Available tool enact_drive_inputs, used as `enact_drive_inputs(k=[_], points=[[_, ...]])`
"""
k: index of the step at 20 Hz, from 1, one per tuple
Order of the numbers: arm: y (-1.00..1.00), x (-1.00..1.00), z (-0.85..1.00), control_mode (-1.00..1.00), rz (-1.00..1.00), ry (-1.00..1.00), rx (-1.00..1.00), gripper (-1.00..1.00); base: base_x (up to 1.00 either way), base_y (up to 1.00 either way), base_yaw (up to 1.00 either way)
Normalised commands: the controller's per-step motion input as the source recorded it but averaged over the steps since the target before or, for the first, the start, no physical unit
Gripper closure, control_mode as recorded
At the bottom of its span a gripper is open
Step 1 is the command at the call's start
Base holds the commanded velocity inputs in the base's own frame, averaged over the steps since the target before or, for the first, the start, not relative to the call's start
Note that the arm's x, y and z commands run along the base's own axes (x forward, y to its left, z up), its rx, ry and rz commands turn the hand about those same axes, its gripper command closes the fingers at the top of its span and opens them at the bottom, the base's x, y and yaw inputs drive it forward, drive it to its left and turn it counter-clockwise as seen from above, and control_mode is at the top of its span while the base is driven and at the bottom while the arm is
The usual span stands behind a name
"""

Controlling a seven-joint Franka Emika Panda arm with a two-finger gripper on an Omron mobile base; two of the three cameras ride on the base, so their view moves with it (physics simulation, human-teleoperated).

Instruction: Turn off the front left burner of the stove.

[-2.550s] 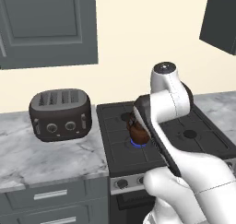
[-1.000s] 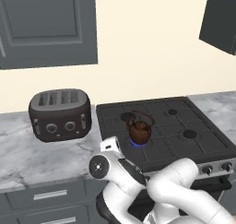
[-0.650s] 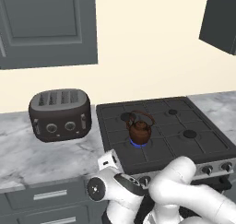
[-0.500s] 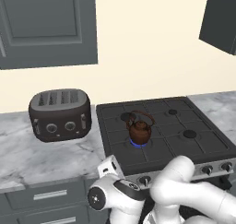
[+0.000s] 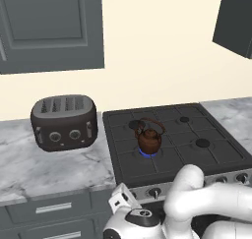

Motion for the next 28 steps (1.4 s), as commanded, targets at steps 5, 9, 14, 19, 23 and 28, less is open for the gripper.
enact_drive_inputs(k=[5,9,14,19,23,28], points=[[0.00,0.00,-0.31,-1.00,0.01,-0.07,-0.06,-1.00,0.00,0.00,0.00],[0.07,0.00,-0.34,-1.00,0.00,-0.10,-0.01,-1.00,0.00,0.00,0.00],[0.00,0.00,-0.20,-1.00,0.00,-0.22,0.00,-1.00,0.00,0.00,0.00],[0.01,0.00,0.00,-1.00,0.00,-0.20,0.00,-1.00,0.00,0.00,0.00],[0.11,0.00,0.00,-1.00,0.00,-0.11,0.00,-1.00,0.00,0.00,0.00],[0.10,0.06,0.00,-1.00,0.00,-0.04,0.00,-1.00,0.00,0.00,0.00]])
